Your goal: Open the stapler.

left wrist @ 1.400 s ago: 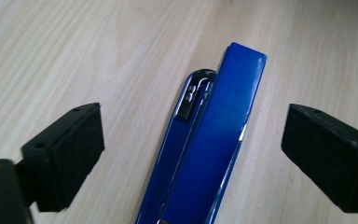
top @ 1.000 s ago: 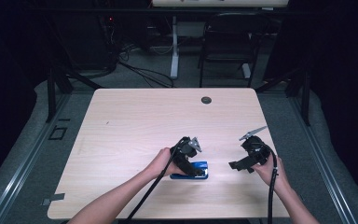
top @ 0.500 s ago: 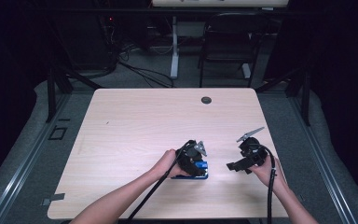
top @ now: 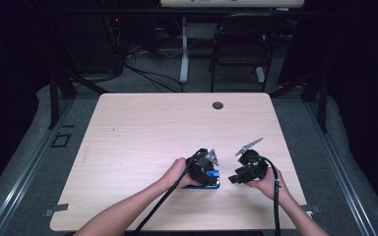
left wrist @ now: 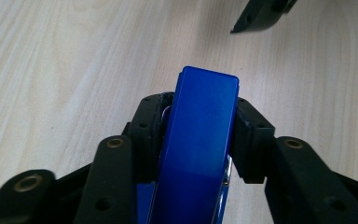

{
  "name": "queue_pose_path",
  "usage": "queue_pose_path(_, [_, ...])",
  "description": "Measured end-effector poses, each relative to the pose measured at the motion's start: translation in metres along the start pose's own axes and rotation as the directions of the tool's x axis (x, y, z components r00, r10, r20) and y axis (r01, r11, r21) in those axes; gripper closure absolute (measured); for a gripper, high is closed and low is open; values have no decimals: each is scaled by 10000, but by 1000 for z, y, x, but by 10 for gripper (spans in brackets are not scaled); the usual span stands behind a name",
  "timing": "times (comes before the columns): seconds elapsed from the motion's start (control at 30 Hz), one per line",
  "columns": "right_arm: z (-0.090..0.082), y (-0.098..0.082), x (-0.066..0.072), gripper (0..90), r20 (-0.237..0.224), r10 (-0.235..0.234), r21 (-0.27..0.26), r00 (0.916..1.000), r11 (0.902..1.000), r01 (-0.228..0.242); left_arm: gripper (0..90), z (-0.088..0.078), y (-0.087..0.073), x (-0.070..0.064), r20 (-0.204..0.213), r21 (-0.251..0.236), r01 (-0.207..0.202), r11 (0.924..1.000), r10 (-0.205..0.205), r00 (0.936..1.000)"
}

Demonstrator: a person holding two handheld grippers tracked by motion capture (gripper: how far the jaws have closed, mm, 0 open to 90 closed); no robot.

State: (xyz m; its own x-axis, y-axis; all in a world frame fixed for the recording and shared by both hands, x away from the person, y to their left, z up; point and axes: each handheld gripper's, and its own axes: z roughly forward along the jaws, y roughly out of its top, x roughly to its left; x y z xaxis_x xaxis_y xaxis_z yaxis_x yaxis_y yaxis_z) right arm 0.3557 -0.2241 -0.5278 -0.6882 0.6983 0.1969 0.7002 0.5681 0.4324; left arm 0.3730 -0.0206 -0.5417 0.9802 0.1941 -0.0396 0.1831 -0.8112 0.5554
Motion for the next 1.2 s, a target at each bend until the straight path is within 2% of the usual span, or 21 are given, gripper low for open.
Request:
queue_pose_path(0.17, [9,7,9,780,-680,80,-297,9977,9995,-101,607,-3,0,0,57,-86,-206,9997,207,9998])
queue_pose_path(0.33, [22,12,16,866,-1125,310,-223,9932,9992,-337,618,-6,-1,0,98,-189,-380,9991,382,9992])
queue_pose_path(0.43, [25,12,16,866,-1002,581,-350,9933,9975,-619,621,-8,-1,1,143,-237,-473,9986,477,9988])
queue_pose_path(0.47, [23,12,15,867,-1012,531,-362,9935,9977,-570,621,-9,-1,1,217,-255,-500,9984,505,9985])
queue_pose_path(0.5, [20,12,14,873,-1040,558,-575,9930,9964,-620,623,-9,-1,1,228,-281,-514,9983,521,9984])
queue_pose_path(0.6, [15,14,12,873,-1180,531,-754,9916,9952,-623,625,-11,-2,2,294,-326,-525,9981,535,9981])
queue_pose_path(0.63, [16,13,13,871,-1320,727,-954,9886,9917,-857,626,-11,-2,3,327,-343,-524,9980,536,9980])
queue_pose_path(0.7, [16,14,12,865,-1365,644,-839,9885,9935,-763,627,-12,-2,3,378,-362,-576,9977,590,9975])
queue_pose_path(0.83, [18,14,11,861,-1541,857,-911,9843,9908,-1005,634,-14,-3,3,399,-464,-602,9971,621,9973])
queue_pose_path(1.0, [19,14,6,848,-1961,1294,-1132,9720,9816,-1536,638,-15,-3,3,393,-516,-738,9959,758,9963])
queue_pose_path(1.1, [20,14,5,841,-2032,1491,-1251,9677,9763,-1767,640,-16,-3,3,404,-529,-785,9955,806,9959])
queue_pose_path(1.13, [20,14,4,837,-2109,1554,-1255,9651,9748,-1844,640,-17,-3,3,397,-540,-798,9954,820,9958])
queue_pose_path(1.17, [20,13,2,829,-2274,1701,-1328,9588,9700,-2036,640,-17,-3,3,404,-551,-794,9953,816,9958])
queue_pose_path(1.2, [20,13,1,826,-2275,1706,-1270,9587,9709,-2029,641,-17,-3,3,399,-561,-805,9952,828,9958])
